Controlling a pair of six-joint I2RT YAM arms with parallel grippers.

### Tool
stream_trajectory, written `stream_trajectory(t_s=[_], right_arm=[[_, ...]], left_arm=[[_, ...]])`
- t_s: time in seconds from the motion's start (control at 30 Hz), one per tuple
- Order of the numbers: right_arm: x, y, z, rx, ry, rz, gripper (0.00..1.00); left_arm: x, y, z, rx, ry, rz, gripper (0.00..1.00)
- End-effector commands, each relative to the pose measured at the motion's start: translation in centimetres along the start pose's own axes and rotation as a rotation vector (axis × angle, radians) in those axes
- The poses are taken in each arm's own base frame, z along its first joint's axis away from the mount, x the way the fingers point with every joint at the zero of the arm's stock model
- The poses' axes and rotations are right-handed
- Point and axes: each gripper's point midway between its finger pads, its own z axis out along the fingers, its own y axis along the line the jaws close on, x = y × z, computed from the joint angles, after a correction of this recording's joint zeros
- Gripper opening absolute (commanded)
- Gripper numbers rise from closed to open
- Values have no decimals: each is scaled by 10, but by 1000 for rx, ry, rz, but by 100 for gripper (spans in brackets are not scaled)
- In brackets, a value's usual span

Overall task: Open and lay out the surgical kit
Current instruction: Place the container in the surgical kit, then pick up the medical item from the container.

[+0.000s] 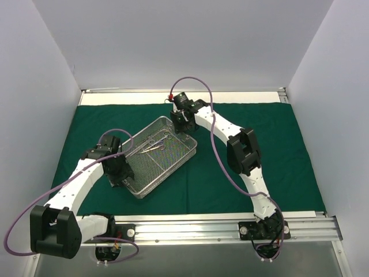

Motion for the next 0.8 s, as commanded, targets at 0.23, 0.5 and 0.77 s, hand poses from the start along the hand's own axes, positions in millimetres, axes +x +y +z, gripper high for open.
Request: stream_trajectory(t_s=[0.23,0.5,0.77], right_arm=[[-16,5,-26,-25,-59,97,74],[-31,-37,-84,42,-131,189,80],[4,-73,-152,17,-180,305,80]], left_arm=[[-5,-43,-56,266,-91,91,88],[-63,-88,-99,359,-291,358,94],[-107,-143,-78,424,-285,669,91]])
